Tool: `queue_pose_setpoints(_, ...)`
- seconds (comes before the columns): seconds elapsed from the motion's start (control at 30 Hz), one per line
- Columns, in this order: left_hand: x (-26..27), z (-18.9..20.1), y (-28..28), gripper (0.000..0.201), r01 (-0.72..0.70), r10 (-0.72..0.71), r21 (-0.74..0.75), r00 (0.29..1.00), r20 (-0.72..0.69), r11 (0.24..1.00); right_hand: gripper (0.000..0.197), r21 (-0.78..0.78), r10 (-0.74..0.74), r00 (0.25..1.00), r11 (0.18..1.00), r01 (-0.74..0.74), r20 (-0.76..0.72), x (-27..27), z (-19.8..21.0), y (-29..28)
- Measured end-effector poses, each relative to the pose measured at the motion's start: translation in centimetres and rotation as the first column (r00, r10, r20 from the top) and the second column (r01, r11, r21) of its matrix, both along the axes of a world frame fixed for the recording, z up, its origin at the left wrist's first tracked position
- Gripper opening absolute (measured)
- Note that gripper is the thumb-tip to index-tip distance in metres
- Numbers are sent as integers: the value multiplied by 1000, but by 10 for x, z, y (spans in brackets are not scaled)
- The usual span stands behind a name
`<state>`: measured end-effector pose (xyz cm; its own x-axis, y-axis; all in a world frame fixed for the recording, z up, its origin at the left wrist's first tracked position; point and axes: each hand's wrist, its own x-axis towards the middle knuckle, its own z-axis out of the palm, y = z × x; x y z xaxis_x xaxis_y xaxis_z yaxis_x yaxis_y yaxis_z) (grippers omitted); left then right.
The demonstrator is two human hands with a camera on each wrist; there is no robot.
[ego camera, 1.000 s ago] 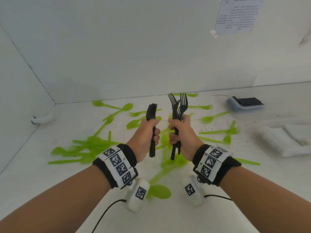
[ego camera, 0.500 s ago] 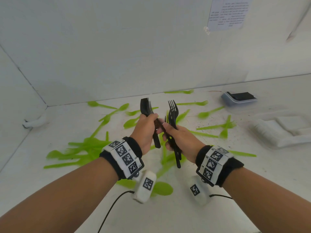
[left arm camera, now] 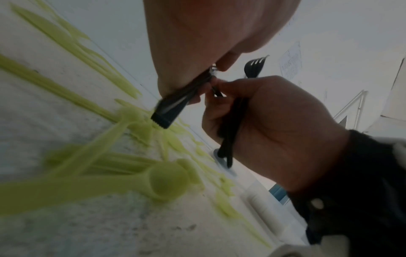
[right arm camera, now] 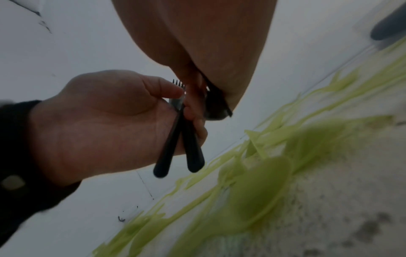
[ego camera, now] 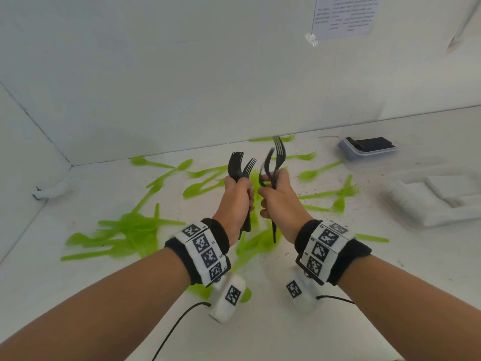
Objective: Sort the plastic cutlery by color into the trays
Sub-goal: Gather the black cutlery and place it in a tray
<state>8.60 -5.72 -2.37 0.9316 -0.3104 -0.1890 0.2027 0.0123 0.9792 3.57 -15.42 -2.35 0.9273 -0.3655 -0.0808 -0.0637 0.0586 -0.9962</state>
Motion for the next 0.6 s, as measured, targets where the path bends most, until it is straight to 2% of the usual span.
queue_pose_setpoints(0.13, -10, 4, -22, 23, -13, 12, 23, 1000, 27, 1000, 24, 49, 13, 999, 999, -15, 52, -1, 1, -14)
queue_pose_setpoints(0.23, -16, 6, -36, 21, -19, 18, 24, 999, 48, 1000, 32, 15, -15, 997, 1000, 14, 76, -3, -3, -29)
queue_pose_setpoints(0.4, -25, 9, -56, 21, -40, 39, -68, 999, -22, 997, 33, -26, 7, 996, 1000, -4, 91, -11, 2, -48)
queue_pose_setpoints(0.6, -38, 17, -67, 25, 20, -22, -97, 1000, -21, 995, 35, 106, 92, 991, 989, -101, 93, -20, 10, -68)
